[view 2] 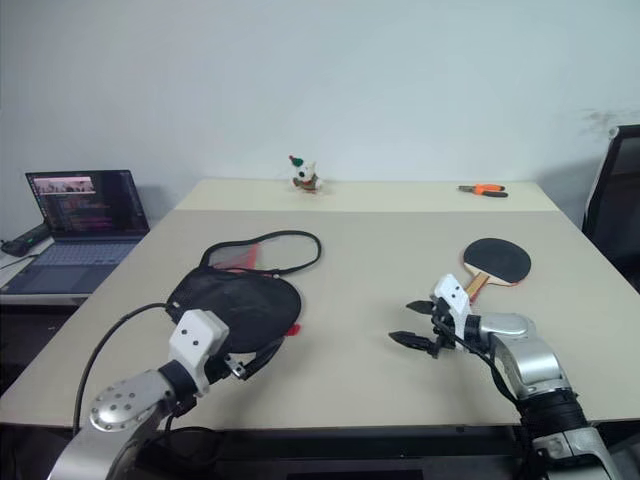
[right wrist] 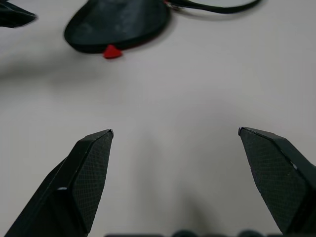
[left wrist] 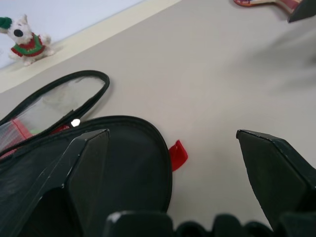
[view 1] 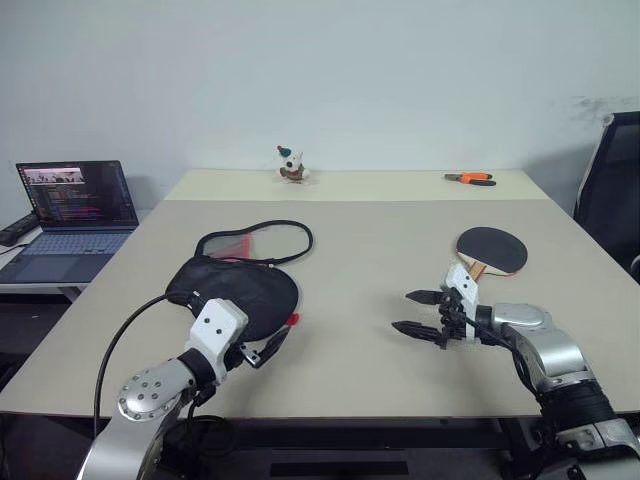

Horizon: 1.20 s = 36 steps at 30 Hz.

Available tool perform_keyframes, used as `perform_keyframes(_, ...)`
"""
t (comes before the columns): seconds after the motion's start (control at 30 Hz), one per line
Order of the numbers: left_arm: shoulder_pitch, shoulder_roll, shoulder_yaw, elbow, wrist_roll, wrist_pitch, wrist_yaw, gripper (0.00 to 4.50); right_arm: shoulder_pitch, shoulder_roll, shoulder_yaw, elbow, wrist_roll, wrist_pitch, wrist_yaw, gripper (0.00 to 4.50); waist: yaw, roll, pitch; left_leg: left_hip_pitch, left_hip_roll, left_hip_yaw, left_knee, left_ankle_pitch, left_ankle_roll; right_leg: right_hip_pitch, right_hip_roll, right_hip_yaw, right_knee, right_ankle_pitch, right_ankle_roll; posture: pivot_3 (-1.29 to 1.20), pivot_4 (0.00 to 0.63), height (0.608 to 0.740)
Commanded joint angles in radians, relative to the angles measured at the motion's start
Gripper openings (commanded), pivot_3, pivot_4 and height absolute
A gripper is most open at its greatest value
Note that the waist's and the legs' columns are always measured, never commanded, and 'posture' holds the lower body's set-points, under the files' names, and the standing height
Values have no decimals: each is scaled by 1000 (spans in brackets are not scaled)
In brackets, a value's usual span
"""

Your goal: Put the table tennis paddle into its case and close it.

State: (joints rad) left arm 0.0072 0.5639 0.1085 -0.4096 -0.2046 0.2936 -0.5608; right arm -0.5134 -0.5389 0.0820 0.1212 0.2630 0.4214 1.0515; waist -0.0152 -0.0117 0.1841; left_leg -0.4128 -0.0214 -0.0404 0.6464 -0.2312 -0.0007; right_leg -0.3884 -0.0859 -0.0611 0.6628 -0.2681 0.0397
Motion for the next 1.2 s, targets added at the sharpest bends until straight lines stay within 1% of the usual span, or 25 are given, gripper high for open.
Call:
perform_keyframes(0.03, 6, -6, -9, 23, 22, -54, -1, 4500, 34, -42, 29, -69, -16, -1, 19, 4471, 5, 0, 0, 0, 0, 0, 0, 0, 0, 0, 0, 0, 0, 0, 0, 0, 150, 740)
perform_keyframes(0.13, 25, -7, -28, 56, 32, -104, -21, 4500, 59, -34, 22, -80, -28, -14, -28, 4471, 12, 0, 0, 1, 0, 0, 1, 0, 0, 1, 0, 0, 0, 0, 0, 0, 150, 740)
perform_keyframes(0.23, 10, -20, -29, 59, 6, -104, -32, 4500, 58, -39, -3, -145, 15, 45, -40, 4471, 13, 0, 0, 1, 0, 0, 1, 0, 0, 0, 0, 0, 1, 0, 0, 0, 150, 740)
perform_keyframes(0.33, -4, -5, -17, 95, -10, -130, -75, 4500, 60, -49, -2, -225, 63, 123, -31, 4471, 14, 0, 0, 1, 0, 0, 0, 0, 0, 0, 0, 0, 0, 0, 0, 0, 150, 740)
perform_keyframes(0.47, -47, 40, 26, 125, -69, -97, -137, 4500, 7, -15, -19, -311, 180, 284, -48, 4471, 12, 0, 0, 1, 0, 0, 0, 0, 0, 0, 0, 0, 0, 0, 0, 0, 150, 740)
perform_keyframes(0.63, -23, 126, 69, 150, -122, -70, -236, 4500, 1, 27, 23, -356, 187, 330, -110, 4471, 13, -1, 0, 1, 0, -1, 0, 0, 0, 0, 0, -1, 0, 0, 0, 0, 150, 740)
perform_keyframes(0.77, -111, 167, 54, 302, -81, -127, -273, 4500, -4, 13, 14, -361, 194, 336, -109, 4471, 18, -1, 0, 0, 0, -1, 0, 0, 0, 0, 0, -2, 0, 0, 0, 0, 150, 740)
perform_keyframes(0.83, -153, 186, 37, 370, -64, -148, -303, 4500, -11, -11, 32, -374, 188, 331, -89, 4471, 19, -1, 0, 0, 0, -1, 1, 0, 0, 0, 0, -2, 0, 0, 0, 0, 150, 740)
perform_keyframes(0.97, -215, 225, -10, 501, -1, -232, -369, 4500, -52, -48, 88, -336, 78, 222, -111, 4471, 13, -1, 0, 0, 0, 0, 0, 0, 0, 0, 0, -2, 0, 0, 0, 0, 150, 740)
perform_keyframes(1.07, -259, 238, -49, 569, 16, -261, -430, 4500, -67, -56, 77, -320, 62, 197, -117, 4471, 11, -1, 0, 0, 0, 0, 0, 0, 0, -1, 0, -1, 0, 0, 0, 0, 150, 740)
perform_keyframes(1.2, -325, 255, -97, 679, 71, -355, -486, 4500, -62, -62, 57, -328, 71, 204, -131, 4471, 13, -1, 0, 0, 0, 0, 0, 0, 0, -1, 0, -2, 0, 0, 0, 0, 150, 740)
